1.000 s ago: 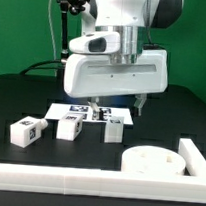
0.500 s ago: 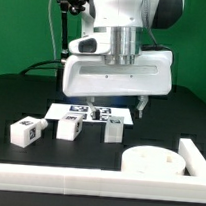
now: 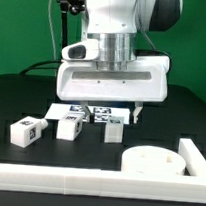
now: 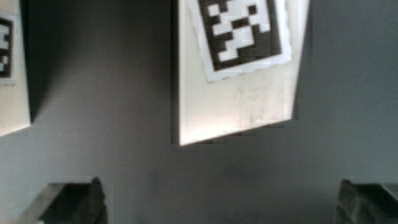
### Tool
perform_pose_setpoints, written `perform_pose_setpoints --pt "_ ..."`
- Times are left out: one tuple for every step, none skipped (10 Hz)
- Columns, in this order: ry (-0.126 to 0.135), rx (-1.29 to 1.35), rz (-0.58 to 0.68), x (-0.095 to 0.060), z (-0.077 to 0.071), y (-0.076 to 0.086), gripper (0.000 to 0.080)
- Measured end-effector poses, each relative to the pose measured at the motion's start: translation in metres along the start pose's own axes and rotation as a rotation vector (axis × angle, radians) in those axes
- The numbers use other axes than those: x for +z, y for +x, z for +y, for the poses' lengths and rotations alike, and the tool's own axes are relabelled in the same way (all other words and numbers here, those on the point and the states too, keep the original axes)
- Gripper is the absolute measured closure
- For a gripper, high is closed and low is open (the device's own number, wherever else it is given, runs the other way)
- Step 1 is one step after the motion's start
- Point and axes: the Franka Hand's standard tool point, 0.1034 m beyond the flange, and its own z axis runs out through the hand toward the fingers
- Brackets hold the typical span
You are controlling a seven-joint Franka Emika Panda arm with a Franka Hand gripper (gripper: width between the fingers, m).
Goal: Assemble stool
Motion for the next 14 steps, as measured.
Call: perform_pose_setpoints --pt "0.0 0.0 -0.002 0.0 0.0 0.0 0.015" --pt "0.01 0.001 -0.109 0.006 -0.002 -0.01 0.015" --pt "0.019 -0.005 -0.174 0.009 -0.001 -0.009 0.015" --pt "0.027 -0.006 -0.223 0.008 -0.004 -0.009 0.015" --pt "0.037 -0.006 -0.299 0.006 -0.006 -0.013 0.015" --pt "0.045 -0.003 -0.372 0.007 -0.007 -0.015 0.015" --pt "0.044 0.021 -0.458 0.008 -0.008 -0.018 0.015" --pt "0.047 0.027 -0.541 0.009 -0.011 -0.019 0.015" --pt "0.052 0.023 -0.573 0.011 -0.011 -0.016 0.015" --pt "0.075 -0.016 -0.642 0.011 -0.008 -0.019 0.015" --pt "0.081 -0.01 -0.72 0.011 -0.009 -0.021 0.015" --pt "0.084 -0.013 -0.735 0.014 -0.01 -0.018 0.015" --pt "0.081 -0.012 -0.735 0.015 -0.008 -0.019 0.015" --pt "0.057 0.003 -0.742 0.017 -0.001 -0.021 0.015"
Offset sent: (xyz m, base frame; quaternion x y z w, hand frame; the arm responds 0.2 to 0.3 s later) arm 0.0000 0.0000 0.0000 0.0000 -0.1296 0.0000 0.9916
